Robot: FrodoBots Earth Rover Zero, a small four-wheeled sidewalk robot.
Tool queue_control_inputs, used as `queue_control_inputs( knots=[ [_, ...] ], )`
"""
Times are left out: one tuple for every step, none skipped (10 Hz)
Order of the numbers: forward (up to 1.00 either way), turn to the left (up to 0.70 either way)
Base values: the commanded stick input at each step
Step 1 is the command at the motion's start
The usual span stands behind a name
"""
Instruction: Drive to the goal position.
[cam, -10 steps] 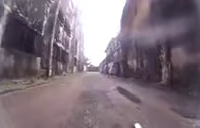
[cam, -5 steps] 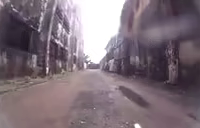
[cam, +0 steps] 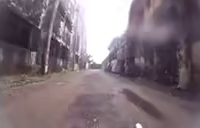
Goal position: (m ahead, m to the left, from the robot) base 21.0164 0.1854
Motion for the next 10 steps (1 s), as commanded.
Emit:
queue_control_inputs(
  knots=[
    [0.7, 0.0],
    [0.7, 0.0],
    [0.7, 0.0],
    [0.7, 0.0],
    [0.7, 0.0],
    [0.7, 0.0],
    [0.7, 0.0],
    [0.7, 0.0],
    [0.7, 0.0],
    [0.7, 0.0]
  ],
)
